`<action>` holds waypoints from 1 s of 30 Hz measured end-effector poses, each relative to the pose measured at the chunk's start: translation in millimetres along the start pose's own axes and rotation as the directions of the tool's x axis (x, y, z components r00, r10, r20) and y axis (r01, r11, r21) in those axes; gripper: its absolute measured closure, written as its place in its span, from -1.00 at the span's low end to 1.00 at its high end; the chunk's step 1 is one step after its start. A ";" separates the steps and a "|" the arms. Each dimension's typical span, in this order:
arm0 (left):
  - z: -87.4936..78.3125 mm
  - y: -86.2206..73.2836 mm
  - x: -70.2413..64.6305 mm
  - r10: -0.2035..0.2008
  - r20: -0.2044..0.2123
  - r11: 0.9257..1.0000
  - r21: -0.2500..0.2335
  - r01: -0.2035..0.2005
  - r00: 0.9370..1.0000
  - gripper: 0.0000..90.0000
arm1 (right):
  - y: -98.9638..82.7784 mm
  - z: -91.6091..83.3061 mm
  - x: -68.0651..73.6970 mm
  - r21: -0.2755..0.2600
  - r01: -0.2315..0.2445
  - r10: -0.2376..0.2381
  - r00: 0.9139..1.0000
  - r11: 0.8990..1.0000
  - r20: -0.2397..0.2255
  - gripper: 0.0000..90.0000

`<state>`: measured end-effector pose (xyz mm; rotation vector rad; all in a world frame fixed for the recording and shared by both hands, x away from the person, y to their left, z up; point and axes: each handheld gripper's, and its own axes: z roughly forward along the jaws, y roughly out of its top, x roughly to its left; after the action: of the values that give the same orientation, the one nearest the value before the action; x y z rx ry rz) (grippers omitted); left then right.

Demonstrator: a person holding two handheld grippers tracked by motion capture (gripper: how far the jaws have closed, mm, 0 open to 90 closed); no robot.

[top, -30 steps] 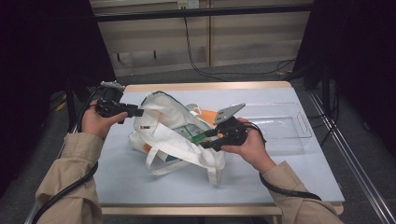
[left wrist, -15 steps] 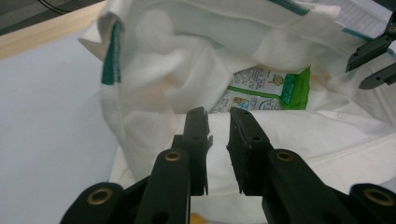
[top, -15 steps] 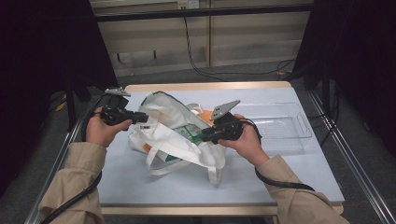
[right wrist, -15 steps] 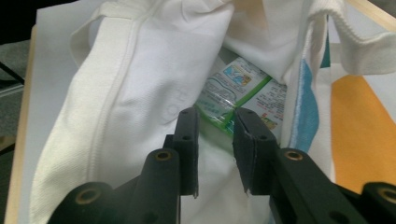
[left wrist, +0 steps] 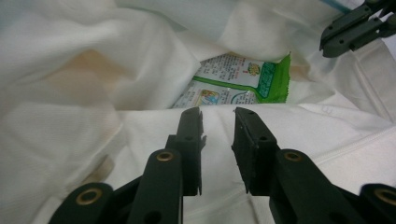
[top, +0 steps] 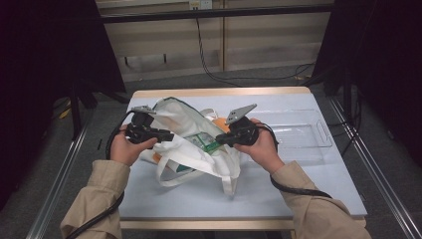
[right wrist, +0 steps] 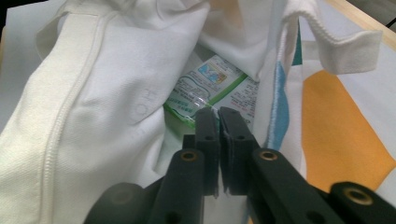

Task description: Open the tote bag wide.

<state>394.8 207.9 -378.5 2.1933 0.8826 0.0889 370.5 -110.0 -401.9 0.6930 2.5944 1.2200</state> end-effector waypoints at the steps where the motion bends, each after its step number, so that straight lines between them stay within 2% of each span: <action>1: 2.9 -0.8 -0.7 0.004 -0.005 1.000 0.004 -0.003 1.000 0.62 | -0.2 0.4 -0.8 0.001 -0.006 0.006 1.000 1.000 -0.005 0.98; 3: 8.7 -2.3 -0.9 -0.007 0.005 1.000 0.008 0.006 1.000 0.62 | -0.7 0.9 -2.7 0.001 -0.008 0.008 1.000 1.000 0.002 1.00; 5: 13.6 -3.3 -2.2 -0.014 -0.004 1.000 0.007 0.014 1.000 0.55 | -1.4 1.1 -5.0 -0.001 -0.008 0.008 1.000 1.000 0.004 1.00; 8: 19.4 -2.8 -4.7 -0.019 0.005 1.000 0.006 0.018 1.000 0.47 | -2.5 1.0 -7.3 0.001 -0.001 0.001 1.000 1.000 0.006 1.00; 14: 26.0 0.0 -9.7 -0.024 0.007 1.000 0.004 0.024 1.000 0.09 | -2.5 2.9 -9.3 0.004 0.004 -0.004 1.000 1.000 0.001 1.00; 17: 31.7 -2.8 -11.5 -0.041 0.015 0.999 -0.002 0.041 0.999 -0.10 | -2.1 4.5 -8.7 0.002 0.007 -0.007 1.000 1.000 0.002 1.00; 21: 40.5 -9.8 -11.3 -0.052 0.037 0.998 0.024 0.051 0.998 -0.30 | -2.7 4.9 -9.9 0.007 0.001 -0.002 1.000 1.000 0.012 1.00; 24: 44.3 -11.8 -12.3 -0.036 0.034 0.998 0.050 0.034 0.999 -0.32 | -4.1 3.9 -13.0 0.007 -0.007 0.007 0.999 1.000 0.032 1.00; 26: 45.7 -12.2 -13.5 -0.040 0.035 0.998 0.049 0.038 0.999 -0.30 | -5.6 2.8 -15.8 0.003 -0.025 0.025 0.999 1.000 0.045 1.00; 30: 45.5 -12.0 -15.0 0.008 0.009 0.996 0.090 -0.009 1.000 -0.25 | -6.7 -0.2 -17.1 0.001 -0.028 0.028 0.999 1.000 0.047 0.96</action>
<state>391.3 175.8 -415.9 2.2796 0.8877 0.0447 383.1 -122.2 -407.3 0.7511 2.5563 1.1951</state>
